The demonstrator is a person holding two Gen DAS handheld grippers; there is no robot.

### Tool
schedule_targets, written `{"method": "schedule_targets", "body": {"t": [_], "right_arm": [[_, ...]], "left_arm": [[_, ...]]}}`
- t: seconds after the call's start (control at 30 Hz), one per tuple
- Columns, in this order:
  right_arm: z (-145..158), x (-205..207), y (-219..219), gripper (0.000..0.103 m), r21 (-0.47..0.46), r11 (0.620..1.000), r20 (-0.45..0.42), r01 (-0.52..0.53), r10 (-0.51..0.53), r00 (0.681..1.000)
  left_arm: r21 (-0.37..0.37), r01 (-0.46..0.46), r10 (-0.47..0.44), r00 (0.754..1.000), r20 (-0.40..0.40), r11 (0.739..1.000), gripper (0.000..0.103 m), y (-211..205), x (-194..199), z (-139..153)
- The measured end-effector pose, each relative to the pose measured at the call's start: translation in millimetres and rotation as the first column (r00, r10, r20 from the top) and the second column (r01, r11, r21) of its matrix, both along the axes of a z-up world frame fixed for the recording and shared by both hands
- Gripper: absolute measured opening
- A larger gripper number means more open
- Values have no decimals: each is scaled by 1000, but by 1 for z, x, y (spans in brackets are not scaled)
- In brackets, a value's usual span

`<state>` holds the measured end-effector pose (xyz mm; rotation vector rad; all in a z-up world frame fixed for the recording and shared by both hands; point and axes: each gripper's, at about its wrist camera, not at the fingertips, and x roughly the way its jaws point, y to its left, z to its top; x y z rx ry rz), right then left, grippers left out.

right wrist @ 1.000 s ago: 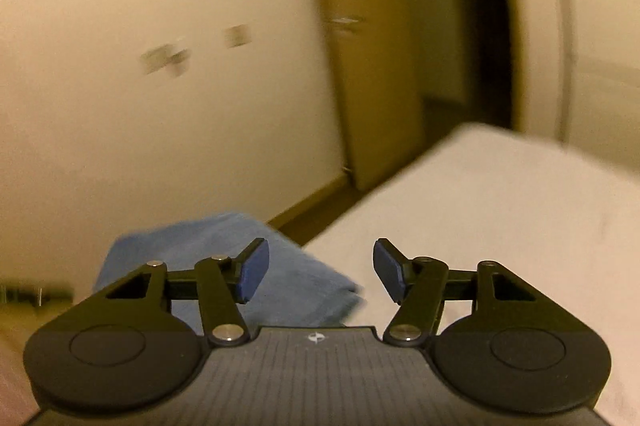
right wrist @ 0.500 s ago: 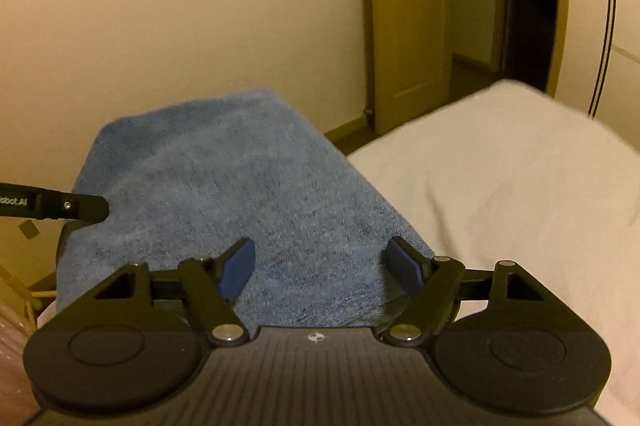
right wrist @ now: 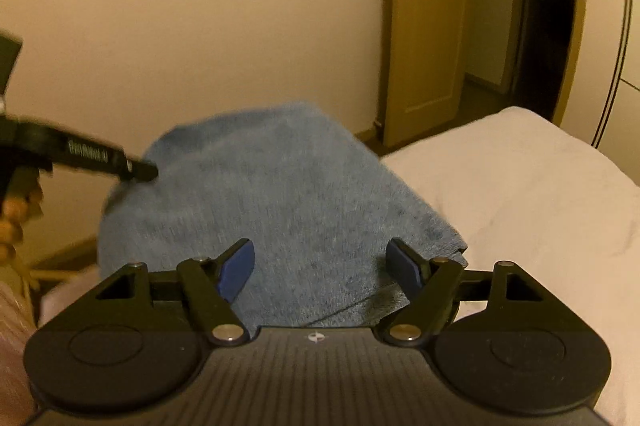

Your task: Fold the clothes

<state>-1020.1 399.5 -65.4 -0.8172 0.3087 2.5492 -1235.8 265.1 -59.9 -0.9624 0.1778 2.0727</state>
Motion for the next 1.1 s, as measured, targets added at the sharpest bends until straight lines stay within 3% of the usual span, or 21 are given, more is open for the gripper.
{"method": "schedule_targets", "body": {"t": [0.07,0.17,0.43,0.57,0.67,0.97,1.03,1.1], "right_arm": [[11,12,-2,76,-23,1000,-26,14,-15,1000],[19,33,-6,81,-75,997,-33,37,-39,999],[17,87,-27,89,-205,978,27,35,-30,999],[26,115,-38,89,-216,976,16,22,-20,1000],[37,139,-46,89,-234,972,-17,14,-19,1000],[75,222,-77,89,-188,977,-79,-98,84,993],[84,241,-83,89,-177,976,-90,-125,111,990],[92,261,-88,89,-172,975,-99,-144,128,987]], "left_arm": [[-6,0,0,1000,2,1000,28,-11,11,8],[-46,4,-3,1000,21,999,36,-23,36,15],[-206,-40,62,993,100,978,48,-46,115,19],[-257,-70,84,995,45,964,62,-56,153,32],[-260,-106,110,994,0,960,64,-73,187,47],[-207,-237,237,971,-22,949,66,-130,292,90],[-199,-262,260,965,-37,944,76,-139,316,98],[-192,-288,283,958,-54,938,79,-148,341,107]]}}
